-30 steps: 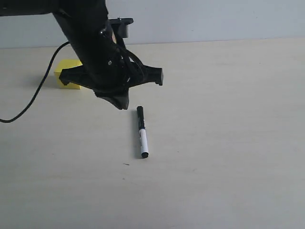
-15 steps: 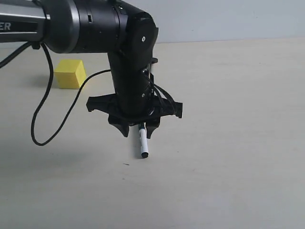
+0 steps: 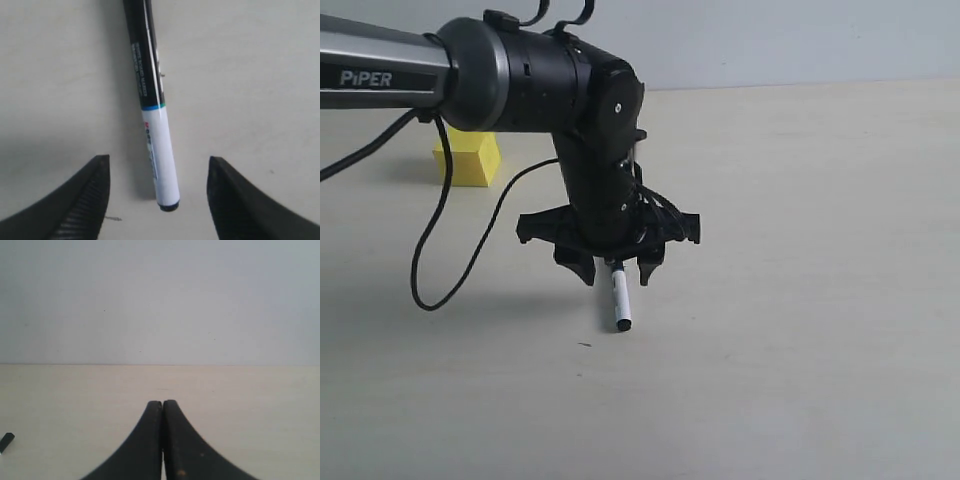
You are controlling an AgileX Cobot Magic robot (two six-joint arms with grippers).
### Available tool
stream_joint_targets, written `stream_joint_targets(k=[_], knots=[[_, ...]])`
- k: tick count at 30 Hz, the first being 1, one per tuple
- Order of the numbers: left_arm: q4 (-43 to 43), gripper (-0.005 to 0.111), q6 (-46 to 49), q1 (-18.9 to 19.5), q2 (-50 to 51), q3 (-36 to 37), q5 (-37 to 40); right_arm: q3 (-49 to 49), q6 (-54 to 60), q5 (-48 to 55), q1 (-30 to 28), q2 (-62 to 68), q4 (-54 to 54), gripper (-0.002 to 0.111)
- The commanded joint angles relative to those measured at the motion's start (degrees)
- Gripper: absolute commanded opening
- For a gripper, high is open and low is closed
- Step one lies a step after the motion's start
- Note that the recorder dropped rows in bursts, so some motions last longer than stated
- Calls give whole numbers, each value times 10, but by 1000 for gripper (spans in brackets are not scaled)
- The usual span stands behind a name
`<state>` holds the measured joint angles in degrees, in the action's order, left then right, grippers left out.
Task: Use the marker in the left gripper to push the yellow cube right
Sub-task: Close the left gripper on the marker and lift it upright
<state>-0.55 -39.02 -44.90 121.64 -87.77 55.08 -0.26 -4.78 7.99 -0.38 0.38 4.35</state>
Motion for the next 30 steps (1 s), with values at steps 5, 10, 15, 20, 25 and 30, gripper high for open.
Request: stream_joint_targets(k=[5,10,15,20,25,30], knots=[[-11,57,-3,0,21,-4,-22,3,0,-3,0,-4,1,0],[-10,57,-3,0,23,-4,-34,3,0,-3,0,-4,1,0],[-11,57,-4,0,33,-4,-34,3,0,-3,0,-4,2,0],[-11,57,-4,0,41,-4,-38,3,0,-3,0,-4,2,0],[-11,51,-4,0,50,-4,-45,3,0,-3,0,-4,2,0],[0,0,59,0,50,-4,-45,3,0,-3,0,-4,2,0]])
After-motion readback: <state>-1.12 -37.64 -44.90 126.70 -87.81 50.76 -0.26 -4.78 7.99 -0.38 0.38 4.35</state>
